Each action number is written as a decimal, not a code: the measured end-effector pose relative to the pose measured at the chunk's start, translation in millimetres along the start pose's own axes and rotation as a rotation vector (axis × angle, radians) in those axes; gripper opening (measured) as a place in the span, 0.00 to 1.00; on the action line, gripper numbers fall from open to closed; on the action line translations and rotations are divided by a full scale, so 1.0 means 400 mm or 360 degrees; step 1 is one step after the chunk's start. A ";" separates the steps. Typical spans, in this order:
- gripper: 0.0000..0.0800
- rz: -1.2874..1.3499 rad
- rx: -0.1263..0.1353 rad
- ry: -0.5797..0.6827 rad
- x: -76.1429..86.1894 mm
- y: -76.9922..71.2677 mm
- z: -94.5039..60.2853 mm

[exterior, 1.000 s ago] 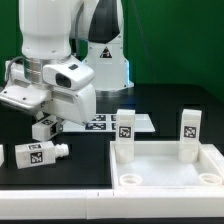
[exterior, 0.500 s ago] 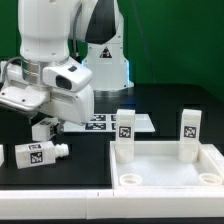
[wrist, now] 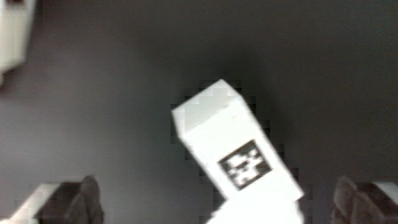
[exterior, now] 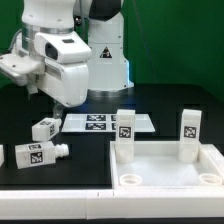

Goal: Assemble square table

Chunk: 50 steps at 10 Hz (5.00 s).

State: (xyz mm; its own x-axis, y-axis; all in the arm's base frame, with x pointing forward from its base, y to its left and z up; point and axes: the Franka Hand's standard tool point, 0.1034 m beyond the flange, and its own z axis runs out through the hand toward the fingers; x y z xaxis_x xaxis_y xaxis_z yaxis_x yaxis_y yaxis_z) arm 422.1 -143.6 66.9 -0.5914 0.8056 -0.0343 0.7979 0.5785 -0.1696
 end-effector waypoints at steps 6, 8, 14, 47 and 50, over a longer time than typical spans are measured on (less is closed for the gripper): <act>0.81 0.1063 0.0001 -0.0045 0.010 0.042 -0.010; 0.81 0.1190 -0.0001 -0.0045 0.012 0.043 -0.010; 0.81 0.2550 -0.0012 0.0016 -0.023 0.072 -0.030; 0.81 0.3560 0.2170 -0.0215 -0.026 -0.022 0.097; 0.81 0.3567 0.2142 -0.0226 -0.007 -0.023 0.124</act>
Offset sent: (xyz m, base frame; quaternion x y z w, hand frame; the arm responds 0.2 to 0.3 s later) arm 0.0209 -0.0023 0.0036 0.0202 -0.1669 0.3852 0.9074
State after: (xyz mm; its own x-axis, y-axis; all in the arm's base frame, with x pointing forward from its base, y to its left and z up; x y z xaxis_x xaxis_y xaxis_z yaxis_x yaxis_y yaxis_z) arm 410.4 -157.5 19.7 0.4216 -0.1913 -0.8864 -0.4226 -0.9063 -0.0054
